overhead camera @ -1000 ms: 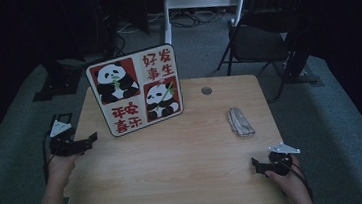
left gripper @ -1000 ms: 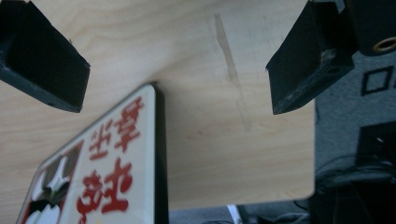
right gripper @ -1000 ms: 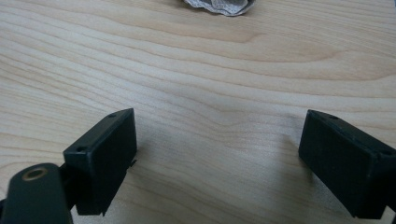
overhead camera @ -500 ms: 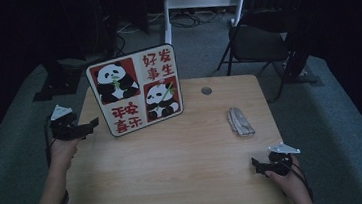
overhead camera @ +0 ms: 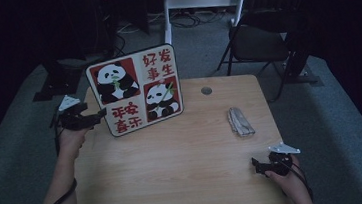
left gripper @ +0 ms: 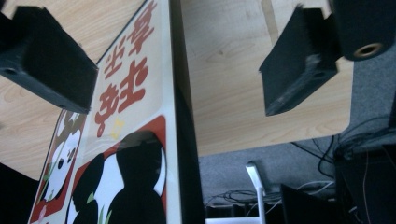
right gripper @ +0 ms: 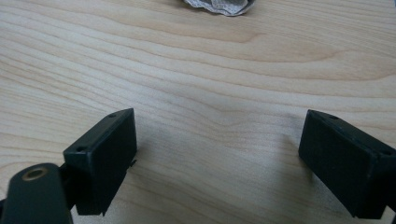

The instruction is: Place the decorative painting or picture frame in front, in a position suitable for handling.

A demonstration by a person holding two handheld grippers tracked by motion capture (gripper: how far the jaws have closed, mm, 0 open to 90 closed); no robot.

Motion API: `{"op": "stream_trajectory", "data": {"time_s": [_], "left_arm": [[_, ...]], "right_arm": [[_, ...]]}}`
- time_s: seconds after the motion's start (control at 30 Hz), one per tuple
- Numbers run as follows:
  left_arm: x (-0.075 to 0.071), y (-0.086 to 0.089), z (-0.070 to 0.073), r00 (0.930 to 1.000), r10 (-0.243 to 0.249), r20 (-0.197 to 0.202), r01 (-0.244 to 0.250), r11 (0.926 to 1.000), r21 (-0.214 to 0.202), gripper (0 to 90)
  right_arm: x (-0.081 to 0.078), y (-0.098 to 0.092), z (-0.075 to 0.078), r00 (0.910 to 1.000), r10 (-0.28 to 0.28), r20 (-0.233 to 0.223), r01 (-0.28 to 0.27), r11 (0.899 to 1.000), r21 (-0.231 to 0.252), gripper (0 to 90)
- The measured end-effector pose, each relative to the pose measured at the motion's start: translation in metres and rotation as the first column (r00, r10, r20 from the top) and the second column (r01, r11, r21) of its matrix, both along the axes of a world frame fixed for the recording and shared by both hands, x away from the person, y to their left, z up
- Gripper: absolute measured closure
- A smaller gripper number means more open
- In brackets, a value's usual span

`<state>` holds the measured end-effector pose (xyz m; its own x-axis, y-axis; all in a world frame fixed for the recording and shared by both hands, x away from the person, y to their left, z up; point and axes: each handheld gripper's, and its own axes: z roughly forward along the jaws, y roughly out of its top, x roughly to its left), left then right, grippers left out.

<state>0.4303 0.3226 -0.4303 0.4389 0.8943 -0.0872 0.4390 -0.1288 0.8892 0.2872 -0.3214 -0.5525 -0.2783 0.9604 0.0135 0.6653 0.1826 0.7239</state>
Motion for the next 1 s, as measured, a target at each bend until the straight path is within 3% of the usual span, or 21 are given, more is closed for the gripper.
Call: {"op": "stream_trajectory", "data": {"time_s": [0.1,0.23,0.33,0.63,0.73,1.0], "left_arm": [[0.004,-0.003,0.001,1.0000,-0.007,0.003,0.007,0.9999,-0.013,16.3],[0.010,-0.006,0.001,0.9998,0.002,0.018,-0.003,0.9997,0.025,24.5],[0.012,-0.006,0.001,0.9999,-0.005,0.015,0.005,0.9998,0.019,32.3],[0.022,-0.011,0.000,0.9985,-0.049,0.026,0.049,0.9984,-0.028,48.8],[0.026,-0.012,-0.002,0.9988,-0.047,0.009,0.048,0.9986,-0.025,52.6],[0.026,-0.006,-0.002,0.9971,-0.075,-0.006,0.075,0.9940,-0.080,59.4]], "right_arm": [[0.000,0.000,0.000,1.0000,0.000,0.000,0.000,1.000,0.000,10.9],[0.000,0.000,0.000,1.0000,0.000,0.000,0.000,1.000,0.000,10.9],[0.000,0.000,0.000,1.0000,0.001,0.000,-0.001,1.000,0.000,10.9],[0.000,0.000,0.000,1.0000,0.002,0.000,-0.002,1.000,0.000,10.9],[0.000,0.000,0.000,1.0000,0.002,0.000,-0.002,1.000,0.000,10.9],[0.000,0.000,0.000,1.0000,0.005,-0.001,-0.005,1.000,0.000,10.8]]}}
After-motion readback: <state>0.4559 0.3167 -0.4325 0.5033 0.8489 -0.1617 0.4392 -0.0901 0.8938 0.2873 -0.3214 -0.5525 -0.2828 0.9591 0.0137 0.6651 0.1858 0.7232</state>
